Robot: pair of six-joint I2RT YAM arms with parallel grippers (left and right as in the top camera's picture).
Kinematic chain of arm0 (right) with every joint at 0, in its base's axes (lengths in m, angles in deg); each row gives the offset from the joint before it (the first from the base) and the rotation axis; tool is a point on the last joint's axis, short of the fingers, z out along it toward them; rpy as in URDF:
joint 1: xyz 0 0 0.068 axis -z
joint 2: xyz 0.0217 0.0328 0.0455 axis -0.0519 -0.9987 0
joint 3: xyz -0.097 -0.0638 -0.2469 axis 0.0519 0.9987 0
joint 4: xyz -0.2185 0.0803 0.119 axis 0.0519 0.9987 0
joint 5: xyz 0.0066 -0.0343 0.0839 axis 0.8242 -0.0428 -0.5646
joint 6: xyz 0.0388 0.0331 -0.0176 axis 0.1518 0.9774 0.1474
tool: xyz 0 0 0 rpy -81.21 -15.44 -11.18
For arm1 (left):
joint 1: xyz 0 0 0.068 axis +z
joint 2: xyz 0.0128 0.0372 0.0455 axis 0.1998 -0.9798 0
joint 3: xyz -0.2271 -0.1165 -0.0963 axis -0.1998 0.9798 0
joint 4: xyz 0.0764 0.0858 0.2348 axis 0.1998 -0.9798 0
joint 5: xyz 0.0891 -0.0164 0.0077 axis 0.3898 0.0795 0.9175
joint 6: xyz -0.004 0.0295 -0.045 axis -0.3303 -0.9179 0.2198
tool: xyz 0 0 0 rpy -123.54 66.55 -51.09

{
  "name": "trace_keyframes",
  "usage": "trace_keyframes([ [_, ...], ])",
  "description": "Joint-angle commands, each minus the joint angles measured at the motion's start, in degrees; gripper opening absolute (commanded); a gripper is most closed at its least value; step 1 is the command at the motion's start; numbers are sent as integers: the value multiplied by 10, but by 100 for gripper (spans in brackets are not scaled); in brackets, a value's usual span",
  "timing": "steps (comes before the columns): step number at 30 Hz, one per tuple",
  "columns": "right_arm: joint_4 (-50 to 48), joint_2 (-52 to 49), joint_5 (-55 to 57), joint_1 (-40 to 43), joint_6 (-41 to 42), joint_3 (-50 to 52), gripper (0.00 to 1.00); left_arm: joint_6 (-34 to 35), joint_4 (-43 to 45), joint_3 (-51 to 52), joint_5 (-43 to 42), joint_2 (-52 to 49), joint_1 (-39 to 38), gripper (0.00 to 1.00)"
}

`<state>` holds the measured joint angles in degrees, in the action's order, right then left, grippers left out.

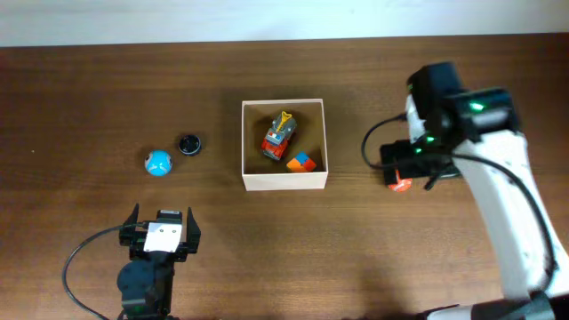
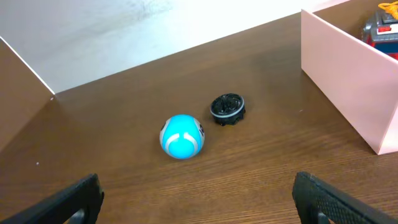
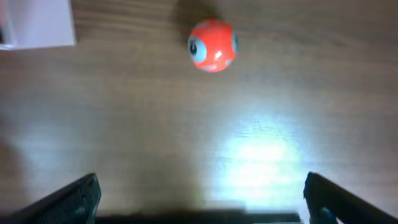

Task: Pack container
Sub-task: 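Move the right gripper back over the red striped ball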

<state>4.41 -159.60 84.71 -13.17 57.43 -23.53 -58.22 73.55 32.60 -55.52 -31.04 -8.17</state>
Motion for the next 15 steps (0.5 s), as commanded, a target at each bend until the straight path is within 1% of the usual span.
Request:
trace_keyframes([
  [1, -38, -18, 2, 8, -7, 64, 99, -7, 0, 3, 3, 3, 2, 99],
  [6, -87, -56, -9, 33, -5, 90, 99, -7, 0, 3, 3, 3, 2, 99],
  [10, -139, -96, -59, 59, -5, 90, 99, -7, 0, 3, 3, 3, 2, 99],
  [15, -173, -149, -63, 73, 50, 90, 99, -7, 0, 3, 3, 3, 2, 99],
])
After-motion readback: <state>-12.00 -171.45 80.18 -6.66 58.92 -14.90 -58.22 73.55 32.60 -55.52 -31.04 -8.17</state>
